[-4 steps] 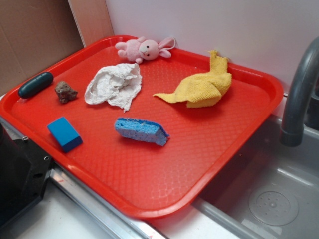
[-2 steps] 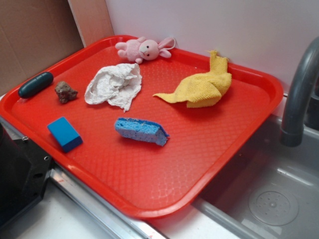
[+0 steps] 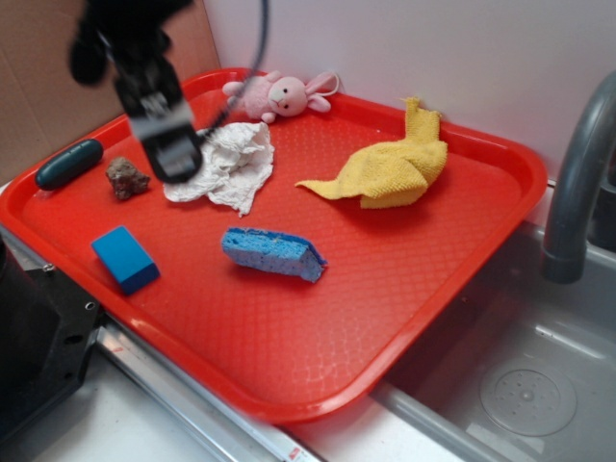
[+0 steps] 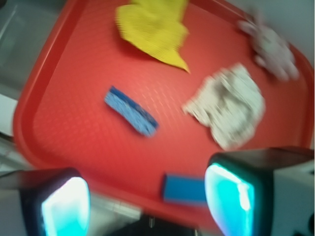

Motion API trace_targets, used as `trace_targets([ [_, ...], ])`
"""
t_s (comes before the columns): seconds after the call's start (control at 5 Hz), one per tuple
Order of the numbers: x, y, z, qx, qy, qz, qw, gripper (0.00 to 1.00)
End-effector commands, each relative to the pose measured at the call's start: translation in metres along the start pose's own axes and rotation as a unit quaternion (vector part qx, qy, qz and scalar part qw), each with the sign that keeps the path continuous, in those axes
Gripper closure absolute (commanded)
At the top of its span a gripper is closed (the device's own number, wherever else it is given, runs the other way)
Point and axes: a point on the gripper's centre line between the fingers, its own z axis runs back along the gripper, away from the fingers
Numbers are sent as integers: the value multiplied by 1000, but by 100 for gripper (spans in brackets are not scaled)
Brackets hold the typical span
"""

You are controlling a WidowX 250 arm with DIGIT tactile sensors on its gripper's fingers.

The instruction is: Grab the blue sponge.

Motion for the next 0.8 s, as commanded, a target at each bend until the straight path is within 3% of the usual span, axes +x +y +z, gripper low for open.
trace_targets([
  [0.0, 17, -13, -52, -38, -16, -164, 986, 0],
  [0.4, 40, -2, -95, -60, 9, -169, 984, 0],
  [0.6, 22, -12, -113, -51, 34, -197, 978, 0],
])
